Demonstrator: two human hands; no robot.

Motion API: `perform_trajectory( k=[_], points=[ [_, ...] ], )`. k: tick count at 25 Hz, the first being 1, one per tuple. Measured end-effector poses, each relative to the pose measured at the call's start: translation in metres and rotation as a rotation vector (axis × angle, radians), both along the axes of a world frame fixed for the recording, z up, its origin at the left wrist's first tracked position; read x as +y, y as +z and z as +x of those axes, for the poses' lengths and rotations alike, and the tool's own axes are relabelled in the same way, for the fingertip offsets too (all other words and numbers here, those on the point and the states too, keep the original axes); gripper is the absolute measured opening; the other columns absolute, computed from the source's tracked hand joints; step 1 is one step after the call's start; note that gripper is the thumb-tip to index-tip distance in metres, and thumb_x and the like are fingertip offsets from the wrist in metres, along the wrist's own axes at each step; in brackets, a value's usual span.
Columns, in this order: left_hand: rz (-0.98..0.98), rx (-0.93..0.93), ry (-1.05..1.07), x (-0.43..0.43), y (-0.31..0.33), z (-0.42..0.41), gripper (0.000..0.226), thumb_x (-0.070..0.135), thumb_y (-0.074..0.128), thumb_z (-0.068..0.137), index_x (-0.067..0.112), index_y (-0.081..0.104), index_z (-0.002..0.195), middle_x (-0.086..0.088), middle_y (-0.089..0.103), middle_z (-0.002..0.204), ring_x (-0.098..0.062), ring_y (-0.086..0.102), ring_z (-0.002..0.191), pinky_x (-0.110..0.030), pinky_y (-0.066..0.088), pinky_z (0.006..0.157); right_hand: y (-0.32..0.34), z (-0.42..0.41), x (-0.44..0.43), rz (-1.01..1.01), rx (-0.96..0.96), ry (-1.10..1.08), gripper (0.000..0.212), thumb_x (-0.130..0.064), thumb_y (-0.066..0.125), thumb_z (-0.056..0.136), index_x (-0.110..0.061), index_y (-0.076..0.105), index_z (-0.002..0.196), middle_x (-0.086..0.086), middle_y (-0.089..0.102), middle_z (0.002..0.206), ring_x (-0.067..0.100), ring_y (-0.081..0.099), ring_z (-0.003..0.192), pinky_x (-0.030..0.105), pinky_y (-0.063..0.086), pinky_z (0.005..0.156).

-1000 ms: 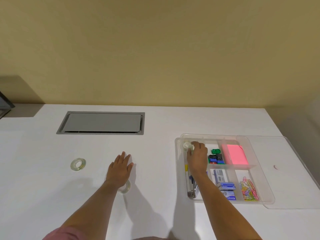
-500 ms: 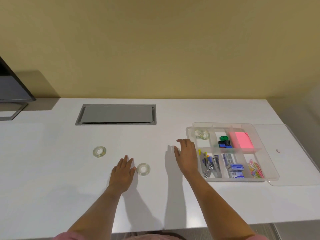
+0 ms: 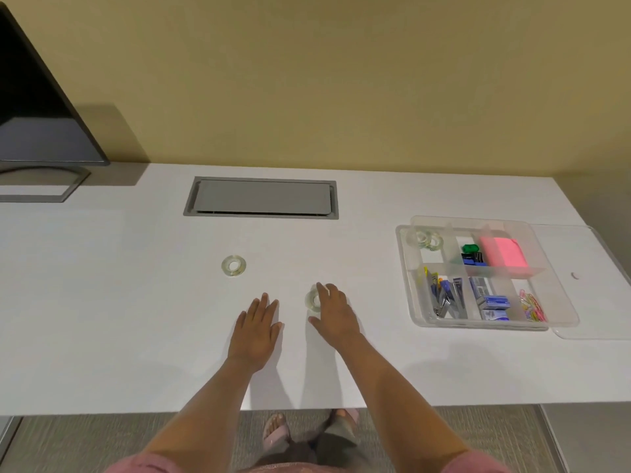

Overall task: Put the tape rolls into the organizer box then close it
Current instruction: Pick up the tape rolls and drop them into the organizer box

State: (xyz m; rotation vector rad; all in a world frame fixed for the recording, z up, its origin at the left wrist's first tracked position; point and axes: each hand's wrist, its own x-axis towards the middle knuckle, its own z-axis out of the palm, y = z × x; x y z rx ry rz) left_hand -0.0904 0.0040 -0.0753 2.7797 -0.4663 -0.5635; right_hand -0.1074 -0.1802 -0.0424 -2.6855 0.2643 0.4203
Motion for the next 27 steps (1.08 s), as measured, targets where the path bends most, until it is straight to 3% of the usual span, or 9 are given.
perform_trajectory(
  k=[3, 8, 13, 20, 27],
  points=[
    [-0.01, -0.001, -0.01, 0.006, -0.001, 0.001, 0.117, 0.073, -0.039, 0.054, 0.024, 0.008, 0.149, 0.001, -0.001, 0.16, -0.019, 0.001, 0.148, -0.038, 0.006, 0.12, -0.002, 0.007, 0.008, -0.052, -0.007, 0.038, 0.058, -0.019, 0.057, 0.093, -0.016, 0.029, 0.145, 0.009, 0.034, 0.147, 0.028, 0.039, 0.131, 0.036, 0.045, 0.098],
    [-0.037, 0.0, -0.011, 0.008, -0.001, 0.004, 0.117, 0.073, -0.038, 0.055, 0.024, 0.011, 0.149, 0.0, 0.001, 0.16, -0.02, 0.002, 0.148, -0.04, 0.007, 0.12, 0.001, 0.015, 0.008, -0.039, -0.059, -0.06, 0.04, -0.009, 0.053, 0.092, -0.014, 0.045, 0.131, 0.009, 0.047, 0.129, 0.026, 0.047, 0.116, 0.032, 0.05, 0.082],
    [0.013, -0.022, -0.019, -0.003, -0.001, 0.015, 0.111, 0.073, -0.035, 0.059, 0.024, 0.007, 0.149, -0.001, -0.001, 0.16, -0.02, 0.002, 0.148, -0.04, 0.009, 0.12, 0.025, 0.026, -0.029, 0.048, -0.205, -0.257, 0.045, -0.017, 0.06, 0.09, -0.017, 0.047, 0.133, 0.009, 0.047, 0.133, 0.026, 0.048, 0.119, 0.033, 0.05, 0.086],
    [0.001, -0.02, -0.04, -0.047, 0.002, 0.031, 0.093, 0.058, -0.016, 0.067, 0.022, 0.01, 0.149, -0.002, 0.0, 0.161, -0.02, 0.003, 0.148, -0.04, 0.009, 0.12, 0.061, 0.049, -0.13, 0.058, -0.367, -0.506, 0.046, -0.009, 0.064, 0.083, -0.011, 0.053, 0.127, 0.019, 0.05, 0.128, 0.036, 0.05, 0.117, 0.037, 0.047, 0.089],
    [0.006, -0.026, -0.053, -0.088, -0.001, 0.047, 0.092, 0.058, -0.016, 0.068, 0.021, 0.009, 0.149, -0.003, 0.0, 0.161, -0.021, 0.003, 0.148, -0.041, 0.009, 0.12, 0.054, 0.049, -0.221, -0.068, -0.225, -0.654, 0.046, -0.005, 0.063, 0.083, -0.006, 0.051, 0.128, 0.022, 0.05, 0.128, 0.038, 0.052, 0.115, 0.039, 0.049, 0.088]
  ],
)
